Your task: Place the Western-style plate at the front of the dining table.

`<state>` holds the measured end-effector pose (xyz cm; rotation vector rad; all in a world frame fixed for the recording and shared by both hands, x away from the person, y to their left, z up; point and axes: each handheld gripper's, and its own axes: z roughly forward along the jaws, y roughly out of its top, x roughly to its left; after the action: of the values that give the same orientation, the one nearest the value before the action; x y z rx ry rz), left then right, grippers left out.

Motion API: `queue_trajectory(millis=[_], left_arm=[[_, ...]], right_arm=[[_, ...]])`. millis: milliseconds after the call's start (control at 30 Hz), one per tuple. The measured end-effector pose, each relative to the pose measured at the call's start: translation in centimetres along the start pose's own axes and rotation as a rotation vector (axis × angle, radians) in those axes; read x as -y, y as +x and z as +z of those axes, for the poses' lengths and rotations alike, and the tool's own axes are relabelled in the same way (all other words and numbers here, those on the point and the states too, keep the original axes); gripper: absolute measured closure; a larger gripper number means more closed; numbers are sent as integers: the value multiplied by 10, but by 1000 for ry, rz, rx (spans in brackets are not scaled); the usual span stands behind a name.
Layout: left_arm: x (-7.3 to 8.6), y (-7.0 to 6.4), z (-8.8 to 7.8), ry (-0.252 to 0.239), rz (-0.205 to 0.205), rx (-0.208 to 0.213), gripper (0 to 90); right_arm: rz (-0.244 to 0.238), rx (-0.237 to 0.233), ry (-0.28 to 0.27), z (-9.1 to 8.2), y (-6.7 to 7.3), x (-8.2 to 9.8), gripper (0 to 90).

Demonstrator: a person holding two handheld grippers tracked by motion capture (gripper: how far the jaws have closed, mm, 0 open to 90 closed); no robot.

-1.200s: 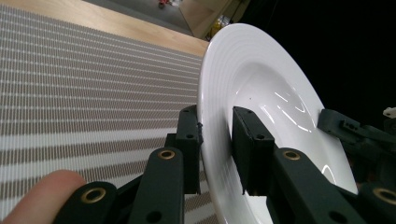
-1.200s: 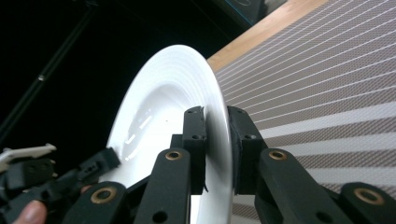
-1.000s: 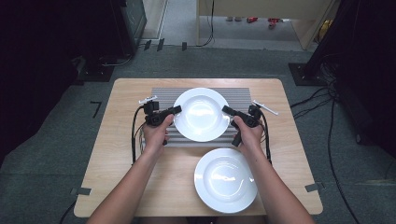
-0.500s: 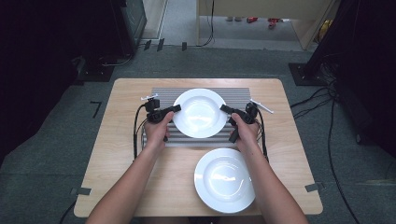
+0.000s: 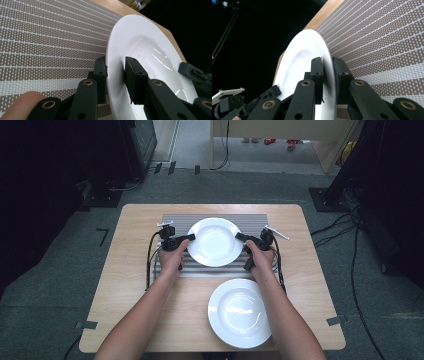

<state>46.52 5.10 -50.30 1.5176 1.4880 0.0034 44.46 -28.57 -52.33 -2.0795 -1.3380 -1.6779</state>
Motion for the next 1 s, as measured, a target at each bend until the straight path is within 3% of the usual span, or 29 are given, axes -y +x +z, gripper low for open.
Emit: queue_trajectory(millis=[333, 367, 433, 467, 567, 633, 700, 733, 867, 933, 1000], left_arm=[[-6, -9, 12, 27, 24, -23, 722], [-5, -9, 13, 29, 29, -30, 721], [-4, -7, 14, 39, 21, -34, 718], [-3, -5, 15, 38, 16, -33, 717], [0, 1, 16, 34, 6, -10, 714], [2, 4, 18, 29, 26, 7, 709], [6, 8, 22, 36, 17, 39, 689], [7, 9, 24, 43, 13, 44, 659], [11, 3, 24, 30, 75, 8, 656], [11, 3, 24, 28, 74, 11, 656], [11, 3, 23, 31, 73, 16, 664]], right_arm=[[36, 38, -46, 3, -10, -5, 800], [20, 52, -35, 4, -9, -6, 789], [-84, 104, -18, 7, -4, -8, 768], [-101, 111, -16, 8, -2, -9, 765], [-103, 103, -13, 11, -4, -8, 778], [-56, 74, -18, 11, -8, -9, 790], [-31, 62, -27, 12, -10, -8, 790], [-42, 66, -28, 12, -9, -8, 786], [-88, 70, -7, 17, -10, -2, 763], [-154, 99, 20, 21, -7, 4, 758], [-159, 109, 25, 21, -6, 6, 754]])
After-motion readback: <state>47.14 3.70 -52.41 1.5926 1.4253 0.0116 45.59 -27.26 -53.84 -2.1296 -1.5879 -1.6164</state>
